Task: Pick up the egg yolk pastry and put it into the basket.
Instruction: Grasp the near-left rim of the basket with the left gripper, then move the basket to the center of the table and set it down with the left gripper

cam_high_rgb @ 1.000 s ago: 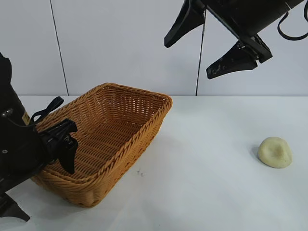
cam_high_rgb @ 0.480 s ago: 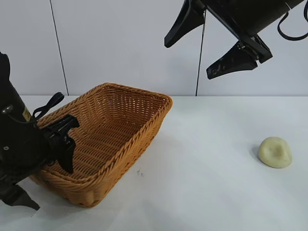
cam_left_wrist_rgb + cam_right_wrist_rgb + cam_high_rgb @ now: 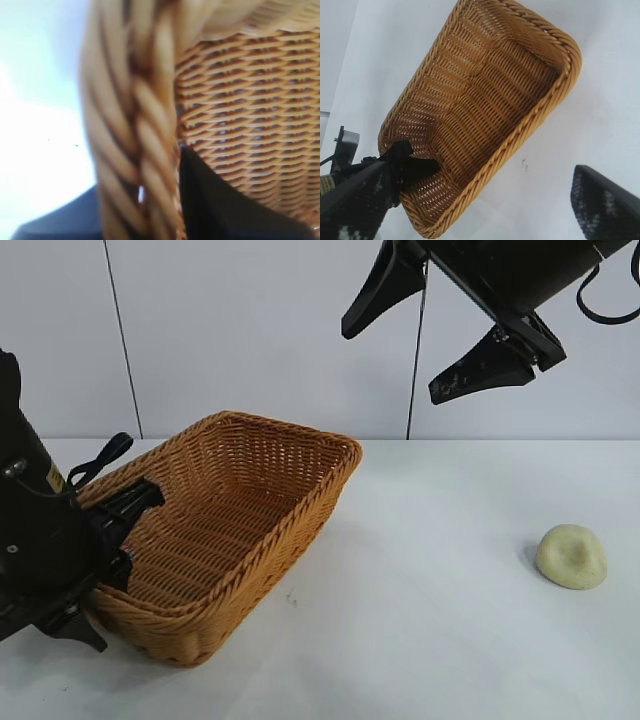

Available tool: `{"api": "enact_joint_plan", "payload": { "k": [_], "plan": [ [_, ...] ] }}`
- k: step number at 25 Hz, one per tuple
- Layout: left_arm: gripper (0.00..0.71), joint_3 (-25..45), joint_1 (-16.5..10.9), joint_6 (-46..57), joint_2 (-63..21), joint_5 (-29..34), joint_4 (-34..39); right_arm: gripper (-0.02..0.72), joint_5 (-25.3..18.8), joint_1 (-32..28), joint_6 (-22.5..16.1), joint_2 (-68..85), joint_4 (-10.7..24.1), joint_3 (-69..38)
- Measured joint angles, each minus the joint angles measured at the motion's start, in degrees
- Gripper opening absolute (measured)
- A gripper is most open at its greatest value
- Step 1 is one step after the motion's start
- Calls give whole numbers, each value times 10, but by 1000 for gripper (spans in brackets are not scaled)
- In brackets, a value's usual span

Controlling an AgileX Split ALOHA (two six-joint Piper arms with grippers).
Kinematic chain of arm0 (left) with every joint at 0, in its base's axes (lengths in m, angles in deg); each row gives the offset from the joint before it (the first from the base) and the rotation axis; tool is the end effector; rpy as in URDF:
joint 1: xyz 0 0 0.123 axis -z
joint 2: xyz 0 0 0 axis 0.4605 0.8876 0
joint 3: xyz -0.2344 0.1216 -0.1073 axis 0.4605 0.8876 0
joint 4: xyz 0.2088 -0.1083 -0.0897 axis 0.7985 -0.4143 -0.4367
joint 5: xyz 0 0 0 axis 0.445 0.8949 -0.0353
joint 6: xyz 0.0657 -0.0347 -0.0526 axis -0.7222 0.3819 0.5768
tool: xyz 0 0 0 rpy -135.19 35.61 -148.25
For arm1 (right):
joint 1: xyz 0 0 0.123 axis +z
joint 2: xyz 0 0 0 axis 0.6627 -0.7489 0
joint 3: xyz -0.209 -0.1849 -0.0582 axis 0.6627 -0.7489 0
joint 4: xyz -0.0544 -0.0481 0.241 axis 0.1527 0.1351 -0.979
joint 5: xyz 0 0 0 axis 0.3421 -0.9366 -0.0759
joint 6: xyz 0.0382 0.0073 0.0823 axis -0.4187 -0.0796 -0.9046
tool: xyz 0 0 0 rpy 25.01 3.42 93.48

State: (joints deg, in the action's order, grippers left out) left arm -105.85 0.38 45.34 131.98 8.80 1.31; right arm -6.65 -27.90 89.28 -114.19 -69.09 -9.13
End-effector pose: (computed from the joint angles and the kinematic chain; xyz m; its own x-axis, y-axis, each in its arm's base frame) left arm 0.2646 -0.1400 0.1213 -0.4926 -0.8703 -0.0052 -0.8177 0.4649 -0.3394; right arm 0.3291 0.1262 0.2662 -0.9047 0.1011 -0.4139 -0.1793 0.7909 0.5850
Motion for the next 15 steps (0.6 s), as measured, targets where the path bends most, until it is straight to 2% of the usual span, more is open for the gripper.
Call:
{"api": "enact_joint_plan", "payload": {
  "k": [5, 8, 15],
  "plan": [
    [96, -2, -37, -43, -25, 22, 1, 696, 0, 0, 0, 0, 0, 0],
    [96, -27, -69, -122, -34, 48, -25, 696, 0, 0, 0, 0, 1, 0],
    [96, -128, -124, -441, -23, 133, -168, 696, 0, 0, 0, 0, 1, 0]
  ]
}}
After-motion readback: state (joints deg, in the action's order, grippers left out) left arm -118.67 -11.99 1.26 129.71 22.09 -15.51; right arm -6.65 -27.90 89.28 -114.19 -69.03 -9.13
